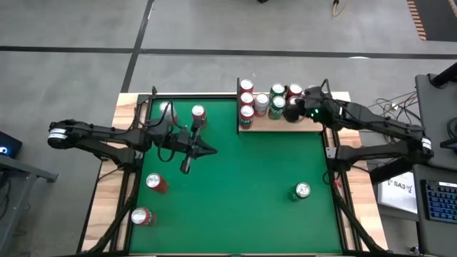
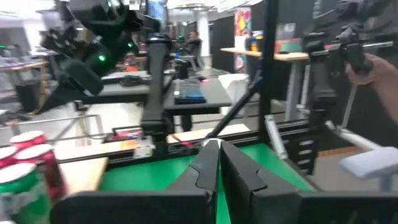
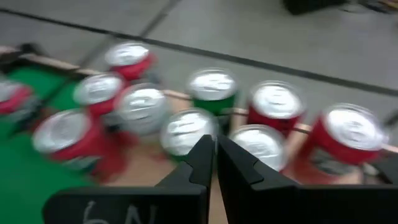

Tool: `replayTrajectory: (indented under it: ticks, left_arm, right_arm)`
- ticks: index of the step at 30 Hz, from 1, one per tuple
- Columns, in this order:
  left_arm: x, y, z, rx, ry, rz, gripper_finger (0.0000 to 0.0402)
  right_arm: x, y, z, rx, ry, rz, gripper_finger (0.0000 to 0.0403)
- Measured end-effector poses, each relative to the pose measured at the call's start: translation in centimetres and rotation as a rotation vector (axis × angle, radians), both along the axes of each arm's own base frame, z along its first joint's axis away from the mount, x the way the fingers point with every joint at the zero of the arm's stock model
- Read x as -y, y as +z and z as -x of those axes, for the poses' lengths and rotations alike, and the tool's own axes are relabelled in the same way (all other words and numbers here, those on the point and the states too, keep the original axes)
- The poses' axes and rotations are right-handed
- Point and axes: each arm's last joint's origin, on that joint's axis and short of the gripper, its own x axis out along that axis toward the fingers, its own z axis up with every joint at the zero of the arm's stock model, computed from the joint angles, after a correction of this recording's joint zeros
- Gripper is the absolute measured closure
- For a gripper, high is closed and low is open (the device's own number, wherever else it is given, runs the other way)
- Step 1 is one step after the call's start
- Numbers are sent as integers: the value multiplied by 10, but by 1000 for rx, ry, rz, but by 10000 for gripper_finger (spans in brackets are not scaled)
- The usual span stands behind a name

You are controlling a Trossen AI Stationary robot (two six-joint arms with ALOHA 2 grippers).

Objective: Place canned beverage on shelf
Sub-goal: Put the green soda can on the shelf aligned with the other green soda cans

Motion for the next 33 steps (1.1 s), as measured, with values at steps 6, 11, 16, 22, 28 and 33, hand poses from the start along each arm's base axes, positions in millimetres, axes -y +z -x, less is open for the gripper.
replayTrajectory:
  ticks: [6,11,16,22,28,33]
  left_arm:
    - [11,2,-1,-16,-50,133,402]
    - [24,-1,0,-87,-102,296,402]
    - [37,-7,-3,-140,-68,384,402]
    - [54,-18,-7,-198,-17,409,402]
    - [65,-28,-11,-235,25,399,402]
    - [70,-35,-14,-266,40,395,402]
  right_arm:
    - [-33,8,-13,58,212,45,390]
    - [-60,14,-19,98,371,51,390]
    - [-82,18,-22,135,525,17,390]
    - [-108,12,-32,156,706,-103,390]
    - [-129,7,-42,172,809,-325,390]
    - [-147,12,-53,114,818,-391,390]
